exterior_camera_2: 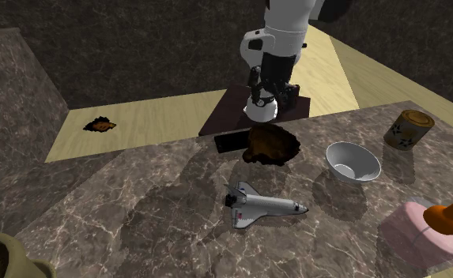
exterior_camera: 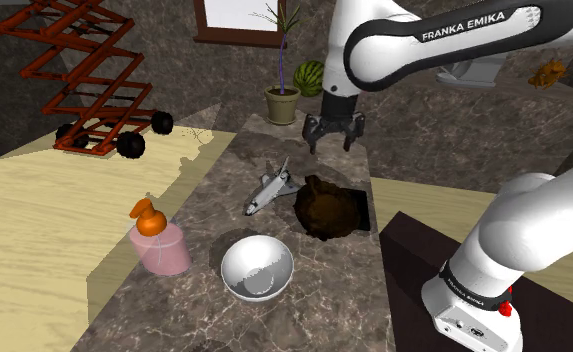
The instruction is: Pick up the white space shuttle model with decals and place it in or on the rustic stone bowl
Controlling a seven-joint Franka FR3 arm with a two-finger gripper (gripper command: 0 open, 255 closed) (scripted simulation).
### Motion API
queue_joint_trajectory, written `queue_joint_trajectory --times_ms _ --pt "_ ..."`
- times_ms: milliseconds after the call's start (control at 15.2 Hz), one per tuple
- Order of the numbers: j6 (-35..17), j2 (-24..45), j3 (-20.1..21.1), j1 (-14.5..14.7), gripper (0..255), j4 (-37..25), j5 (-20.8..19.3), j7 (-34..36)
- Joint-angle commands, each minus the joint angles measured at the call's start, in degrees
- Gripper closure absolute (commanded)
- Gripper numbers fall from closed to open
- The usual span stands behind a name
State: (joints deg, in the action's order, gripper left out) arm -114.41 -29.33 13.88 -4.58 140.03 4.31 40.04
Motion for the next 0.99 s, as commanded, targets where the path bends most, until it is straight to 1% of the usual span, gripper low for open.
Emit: queue_joint_trajectory --times_ms 0,198,396,660,924 --pt "-3.3 4.2 2.0 -1.0 0 -1.1 0.9 6.0" --pt "-8.1 10.5 4.4 -2.4 0 -2.7 1.4 14.4" --pt "-12.7 17.2 6.4 -3.9 0 -5.2 1.0 22.8" --pt "-18.2 26.5 8.0 -5.2 0 -9.4 -1.1 34.3" --pt "-22.7 35.9 7.7 -5.3 0 -14.6 -4.1 45.6"
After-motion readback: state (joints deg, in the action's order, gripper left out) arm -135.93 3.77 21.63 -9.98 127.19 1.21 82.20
